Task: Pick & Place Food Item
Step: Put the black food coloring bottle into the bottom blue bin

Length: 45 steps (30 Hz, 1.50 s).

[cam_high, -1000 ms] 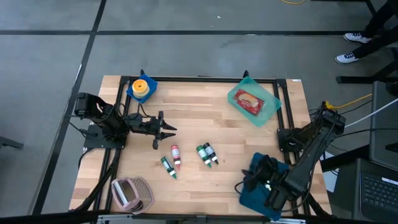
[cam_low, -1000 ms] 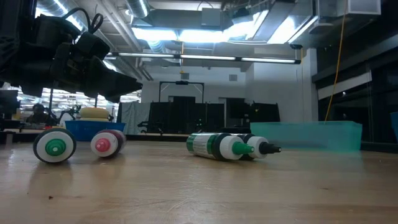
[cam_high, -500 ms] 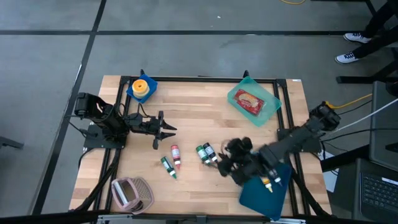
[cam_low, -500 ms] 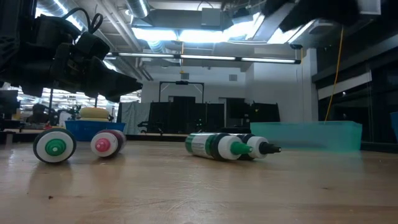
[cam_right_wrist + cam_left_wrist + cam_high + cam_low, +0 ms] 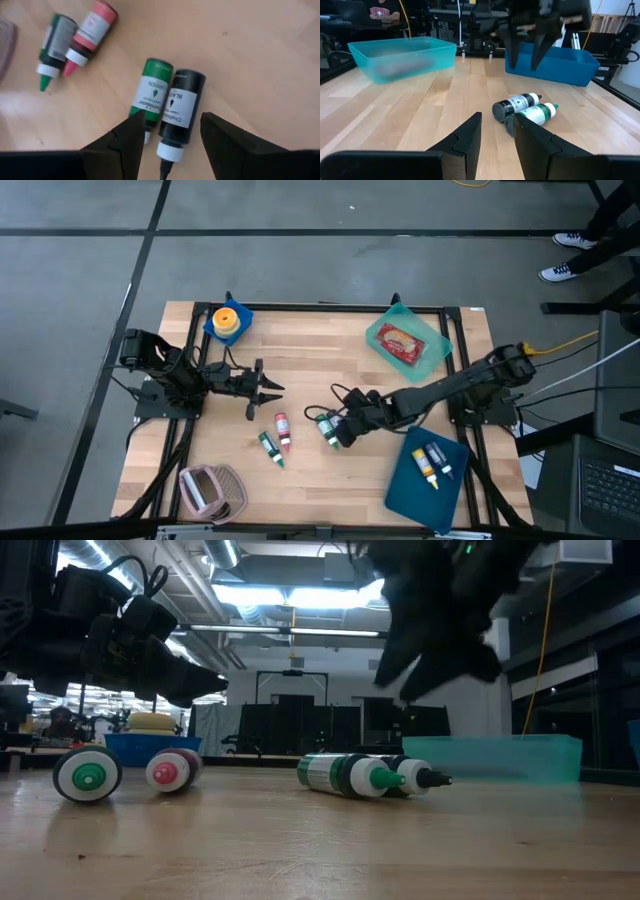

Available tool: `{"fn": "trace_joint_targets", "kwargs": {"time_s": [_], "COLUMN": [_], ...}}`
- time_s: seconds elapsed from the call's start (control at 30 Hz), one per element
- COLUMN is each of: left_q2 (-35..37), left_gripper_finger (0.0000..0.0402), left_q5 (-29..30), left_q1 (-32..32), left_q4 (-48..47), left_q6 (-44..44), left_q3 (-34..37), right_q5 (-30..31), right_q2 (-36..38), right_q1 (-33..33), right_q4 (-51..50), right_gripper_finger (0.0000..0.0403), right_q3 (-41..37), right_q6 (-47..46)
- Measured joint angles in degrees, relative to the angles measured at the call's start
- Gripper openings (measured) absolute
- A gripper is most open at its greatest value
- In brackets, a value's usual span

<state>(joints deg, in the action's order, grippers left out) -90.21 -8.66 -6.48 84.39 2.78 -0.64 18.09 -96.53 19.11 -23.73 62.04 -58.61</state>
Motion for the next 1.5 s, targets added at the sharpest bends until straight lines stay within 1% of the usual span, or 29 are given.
{"fn": "trace_joint_targets", "kwargs": {"time_s": [0.27,0.37,0.7,0.8,0.9,1.07,1.27,1.4,1.5], "left_q2": [0.0,0.0,0.0,0.0,0.0,0.0,0.0,0.0,0.0], "left_gripper_finger": [0.0109,0.0109,0.0109,0.0109,0.0109,0.0109,0.0109,0.0109,0.0109], "left_q5": [0.0,0.0,0.0,0.0,0.0,0.0,0.0,0.0,0.0], "left_q1": [0.0,0.0,0.0,0.0,0.0,0.0,0.0,0.0,0.0], "left_q4": [-0.2,-0.2,-0.4,-0.4,-0.4,-0.4,-0.7,-0.7,-0.7], "left_q6": [0.4,0.3,0.1,0.1,0.1,0.1,0.1,0.1,0.1], "left_q3": [0.0,0.0,0.0,0.0,0.0,0.0,0.0,0.0,0.0], "right_q5": [-5.6,-6.8,-7.9,-7.9,-7.4,-7.2,-6.5,-5.5,-5.4], "right_q2": [-7.2,-9.1,-12.6,-12.9,-12.9,-12.3,-9.8,-6.2,-2.8], "right_q1": [-2.2,-2.7,-4.3,-4.4,-4.4,-4.5,-4.4,-3.8,-2.0], "right_q4": [4.1,5.9,6.2,6.4,6.7,7.7,10.0,11.5,11.7], "right_gripper_finger": [0.0187,0.0187,0.0185,0.0164,0.0125,0.0124,0.0124,0.0124,0.0124], "right_q3": [-0.6,-0.6,-0.6,-0.5,-0.5,-0.6,-0.6,-0.6,-0.6], "right_q6": [1.3,2.1,1.0,0.9,0.9,2.0,3.5,4.0,3.8]}}
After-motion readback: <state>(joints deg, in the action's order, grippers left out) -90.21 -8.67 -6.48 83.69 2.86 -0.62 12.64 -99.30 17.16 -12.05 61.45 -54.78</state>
